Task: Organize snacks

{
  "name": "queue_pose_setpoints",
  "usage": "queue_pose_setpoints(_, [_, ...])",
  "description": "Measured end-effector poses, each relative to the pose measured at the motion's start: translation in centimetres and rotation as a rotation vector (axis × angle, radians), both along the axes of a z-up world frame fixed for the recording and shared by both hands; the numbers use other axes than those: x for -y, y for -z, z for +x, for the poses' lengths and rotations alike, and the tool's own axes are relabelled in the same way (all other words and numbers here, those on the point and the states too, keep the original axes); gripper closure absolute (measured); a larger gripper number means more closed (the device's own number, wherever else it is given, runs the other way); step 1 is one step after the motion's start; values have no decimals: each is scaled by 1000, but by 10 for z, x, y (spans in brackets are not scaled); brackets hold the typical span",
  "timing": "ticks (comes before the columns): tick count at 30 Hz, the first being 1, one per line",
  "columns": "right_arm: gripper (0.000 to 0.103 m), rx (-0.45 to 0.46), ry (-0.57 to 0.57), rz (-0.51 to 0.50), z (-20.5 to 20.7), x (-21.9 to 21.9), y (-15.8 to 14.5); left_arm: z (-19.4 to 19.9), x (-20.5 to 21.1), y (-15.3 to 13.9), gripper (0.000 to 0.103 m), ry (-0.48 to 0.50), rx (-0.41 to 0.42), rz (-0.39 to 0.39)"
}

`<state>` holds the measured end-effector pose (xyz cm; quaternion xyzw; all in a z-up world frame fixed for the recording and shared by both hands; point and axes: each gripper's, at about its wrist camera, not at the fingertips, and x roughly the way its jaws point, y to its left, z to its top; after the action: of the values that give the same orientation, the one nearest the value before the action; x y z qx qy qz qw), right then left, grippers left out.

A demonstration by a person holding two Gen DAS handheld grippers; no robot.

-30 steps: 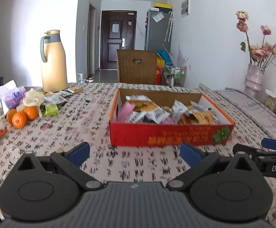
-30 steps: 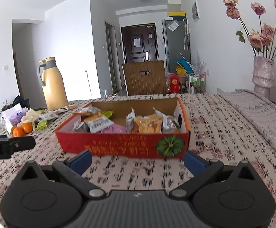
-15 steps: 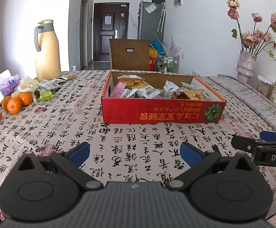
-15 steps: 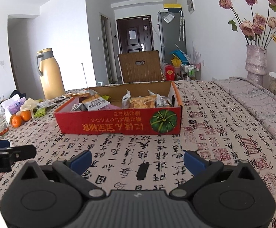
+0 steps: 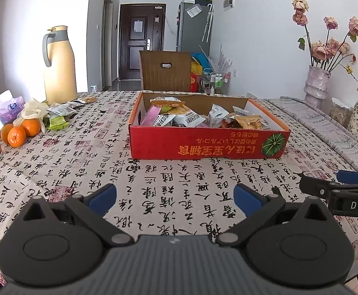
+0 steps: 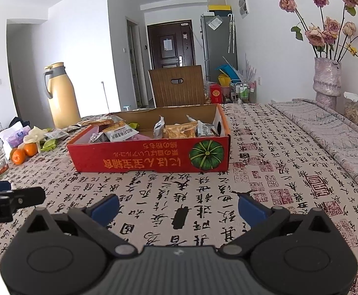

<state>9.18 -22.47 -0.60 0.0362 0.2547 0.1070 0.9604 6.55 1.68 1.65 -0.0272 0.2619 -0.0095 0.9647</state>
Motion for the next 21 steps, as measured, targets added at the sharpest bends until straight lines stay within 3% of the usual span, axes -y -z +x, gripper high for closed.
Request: queue_pose_setpoints(21, [0, -2, 0, -2, -1, 1, 1, -1, 0, -1, 0, 5, 5, -4])
